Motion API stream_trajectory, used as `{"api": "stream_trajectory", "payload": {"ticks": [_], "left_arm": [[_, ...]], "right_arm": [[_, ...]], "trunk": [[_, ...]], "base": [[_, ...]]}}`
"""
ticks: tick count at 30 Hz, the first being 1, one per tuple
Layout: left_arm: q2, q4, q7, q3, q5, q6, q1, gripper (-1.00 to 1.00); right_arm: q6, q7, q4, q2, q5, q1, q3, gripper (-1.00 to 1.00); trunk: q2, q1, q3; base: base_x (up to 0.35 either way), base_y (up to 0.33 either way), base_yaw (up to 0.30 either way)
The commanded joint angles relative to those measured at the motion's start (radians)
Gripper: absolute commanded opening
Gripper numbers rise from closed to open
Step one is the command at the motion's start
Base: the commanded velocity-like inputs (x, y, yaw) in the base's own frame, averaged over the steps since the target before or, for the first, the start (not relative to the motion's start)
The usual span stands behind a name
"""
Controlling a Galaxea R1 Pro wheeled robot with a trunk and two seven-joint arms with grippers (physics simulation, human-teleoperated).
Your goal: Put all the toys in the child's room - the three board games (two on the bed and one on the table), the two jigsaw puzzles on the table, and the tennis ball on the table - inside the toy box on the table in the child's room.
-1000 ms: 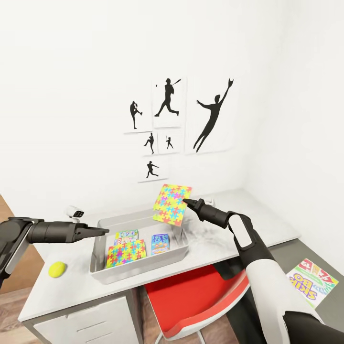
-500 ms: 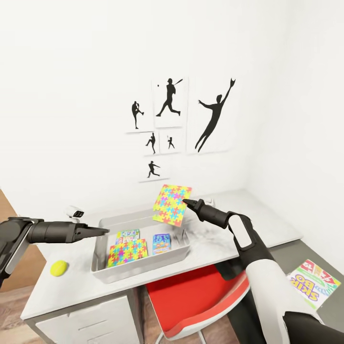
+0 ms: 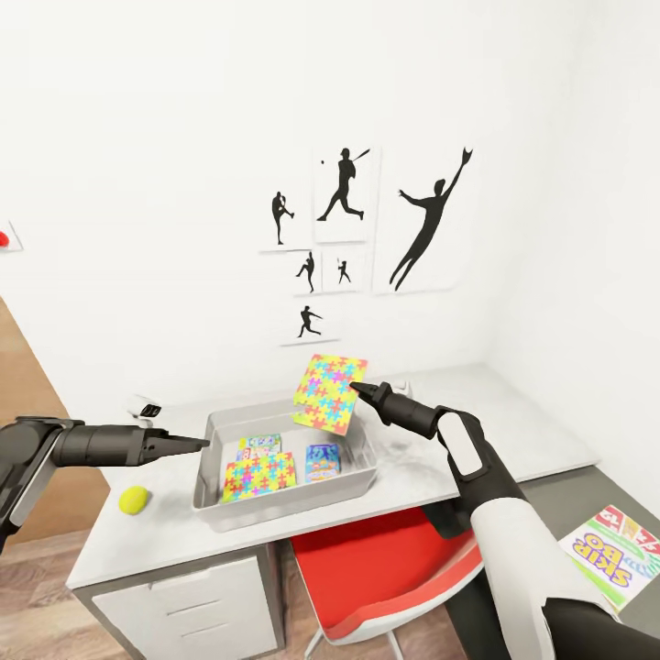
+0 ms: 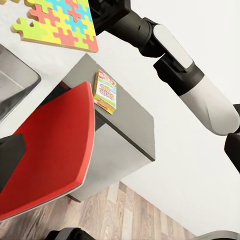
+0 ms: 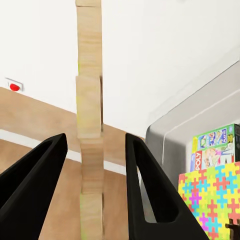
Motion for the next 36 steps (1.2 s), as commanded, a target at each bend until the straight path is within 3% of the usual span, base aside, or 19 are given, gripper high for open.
{"api": "stream_trajectory", "payload": {"ticks": [1, 26, 29, 30, 36], "left_arm": [[0.001, 0.0, -0.004, -0.002, 0.001, 0.011, -0.001, 1.0], [0.001, 0.013, -0.004, 0.001, 0.003, 0.01, -0.001, 1.0], [0.001, 0.022, -0.004, 0.017, 0.002, 0.009, -0.001, 1.0], [0.001, 0.028, -0.004, 0.048, 0.0, 0.008, -0.001, 1.0], [0.001, 0.032, -0.004, 0.055, 0.0, 0.008, -0.001, 1.0]], "right_arm": [[0.007, 0.003, 0.0, 0.001, 0.002, -0.001, -0.005, -1.0], [0.005, 0.002, 0.004, 0.001, 0.002, -0.001, -0.003, -1.0], [0.005, 0.002, 0.004, 0.001, 0.002, -0.001, -0.004, -1.0], [0.006, 0.002, 0.004, 0.001, 0.002, -0.001, -0.004, -1.0], [0.006, 0.002, 0.003, 0.001, 0.004, -0.001, -0.004, -1.0]], "trunk": [[-0.002, 0.001, -0.002], [-0.002, 0.001, -0.031], [-0.002, 0.001, -0.032], [-0.002, 0.001, -0.032], [-0.002, 0.001, -0.032]], "base": [[0.0, 0.017, 0.001], [-0.004, 0.131, 0.066], [0.174, 0.099, 0.026], [0.026, 0.012, 0.003], [0.006, 0.004, 0.001]]}}
